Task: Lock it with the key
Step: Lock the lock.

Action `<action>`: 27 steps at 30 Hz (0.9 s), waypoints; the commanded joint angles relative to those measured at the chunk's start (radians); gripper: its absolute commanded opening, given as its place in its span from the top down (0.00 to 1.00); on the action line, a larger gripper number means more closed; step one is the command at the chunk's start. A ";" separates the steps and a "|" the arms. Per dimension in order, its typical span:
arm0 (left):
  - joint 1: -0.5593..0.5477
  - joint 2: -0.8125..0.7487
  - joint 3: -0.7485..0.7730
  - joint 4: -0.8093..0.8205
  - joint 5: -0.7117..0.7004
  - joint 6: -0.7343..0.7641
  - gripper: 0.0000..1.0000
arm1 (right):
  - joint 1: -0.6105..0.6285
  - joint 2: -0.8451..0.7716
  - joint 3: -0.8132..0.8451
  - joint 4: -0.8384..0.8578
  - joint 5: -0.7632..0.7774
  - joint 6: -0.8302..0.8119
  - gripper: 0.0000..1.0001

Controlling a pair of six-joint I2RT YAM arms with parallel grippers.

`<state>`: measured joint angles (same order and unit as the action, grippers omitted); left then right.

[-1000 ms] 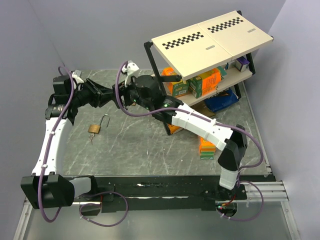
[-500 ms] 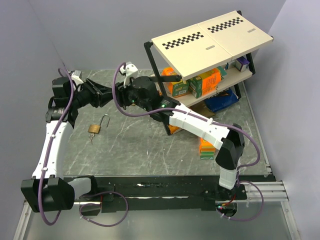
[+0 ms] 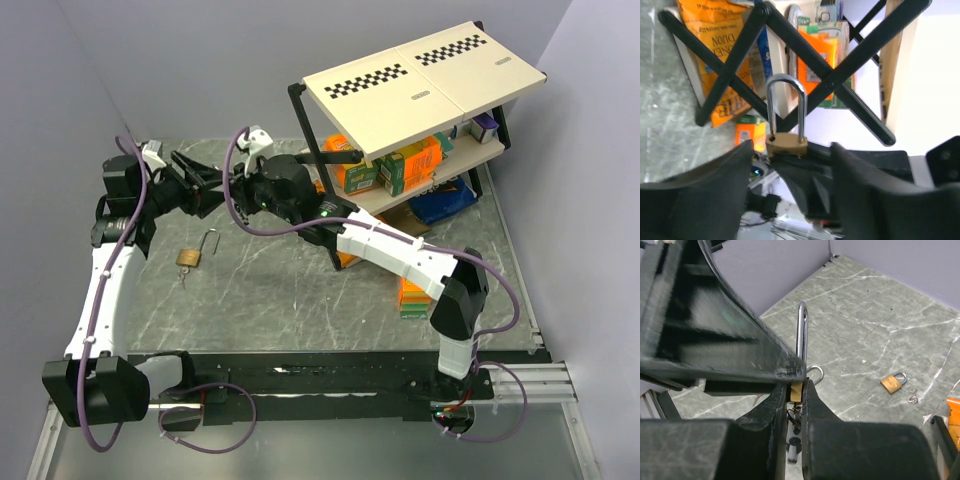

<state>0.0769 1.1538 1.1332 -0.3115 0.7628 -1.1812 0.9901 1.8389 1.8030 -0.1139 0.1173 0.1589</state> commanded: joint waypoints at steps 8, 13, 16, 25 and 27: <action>0.103 -0.002 0.134 -0.050 0.320 0.593 0.03 | -0.028 -0.249 -0.217 0.109 -0.341 -0.113 1.00; 0.127 0.075 0.229 -0.430 0.607 1.206 0.08 | -0.036 -0.366 -0.310 0.105 -0.497 -0.150 1.00; 0.124 0.080 0.246 -0.731 0.688 1.800 0.09 | -0.048 -0.427 -0.344 0.030 -0.559 -0.185 1.00; -0.069 0.028 0.191 -1.058 0.564 2.341 0.27 | -0.054 -0.653 -0.521 -0.191 -0.676 -0.320 1.00; -0.178 -0.011 0.139 -0.949 0.538 2.294 0.31 | -0.064 -0.682 -0.553 -0.233 -0.691 -0.343 1.00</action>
<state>0.0345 1.2251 1.3346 -1.2407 1.3209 0.9089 0.9401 1.2251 1.2877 -0.2649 -0.5056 -0.1162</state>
